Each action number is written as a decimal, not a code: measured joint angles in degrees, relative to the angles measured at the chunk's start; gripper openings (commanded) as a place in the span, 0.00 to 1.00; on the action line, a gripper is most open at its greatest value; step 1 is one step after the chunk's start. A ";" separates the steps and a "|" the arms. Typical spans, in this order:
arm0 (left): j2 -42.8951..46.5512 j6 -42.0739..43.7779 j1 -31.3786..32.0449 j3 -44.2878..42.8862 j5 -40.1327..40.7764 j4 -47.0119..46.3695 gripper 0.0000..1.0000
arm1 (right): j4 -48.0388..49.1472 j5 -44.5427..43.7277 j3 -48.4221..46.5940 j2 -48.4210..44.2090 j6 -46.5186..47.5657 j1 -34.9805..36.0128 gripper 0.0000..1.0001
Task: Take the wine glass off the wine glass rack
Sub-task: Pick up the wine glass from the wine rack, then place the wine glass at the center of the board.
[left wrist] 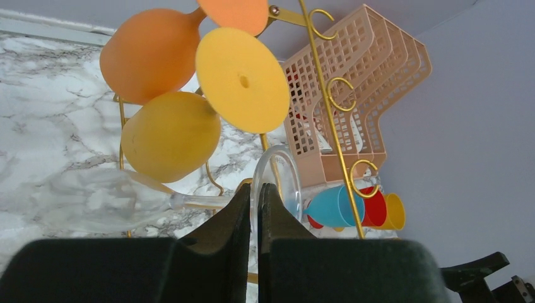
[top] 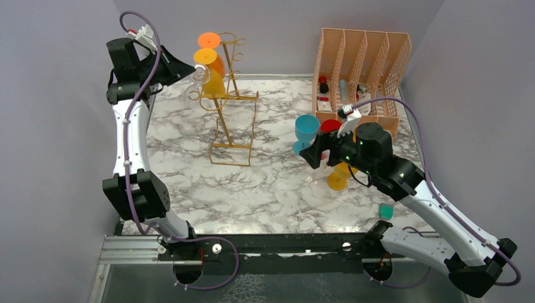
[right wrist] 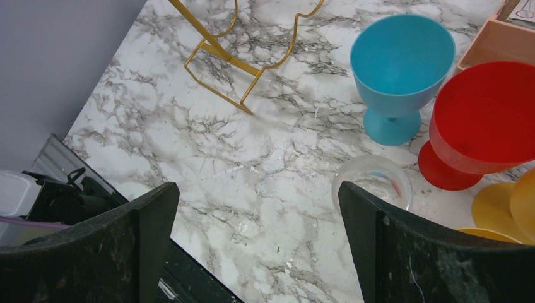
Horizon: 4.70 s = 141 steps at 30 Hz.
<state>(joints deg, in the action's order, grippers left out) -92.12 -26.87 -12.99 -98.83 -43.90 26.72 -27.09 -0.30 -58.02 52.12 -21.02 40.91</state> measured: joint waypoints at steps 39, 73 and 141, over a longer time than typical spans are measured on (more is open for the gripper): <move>-1.11 -5.07 0.11 -4.85 2.67 2.71 0.00 | -0.02 0.02 0.00 0.00 -0.66 0.00 1.00; 16.76 -7.37 -1.09 11.87 22.18 -3.74 0.00 | -0.04 0.39 0.00 -0.07 -1.49 0.00 1.00; 47.15 -5.77 32.81 56.52 1.97 -1.29 0.00 | 13.42 27.45 5.92 5.29 -8.83 0.00 0.88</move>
<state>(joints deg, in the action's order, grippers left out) -44.97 -32.64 19.81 -42.30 -41.93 25.43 -13.67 27.16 -52.10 57.41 -29.85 40.91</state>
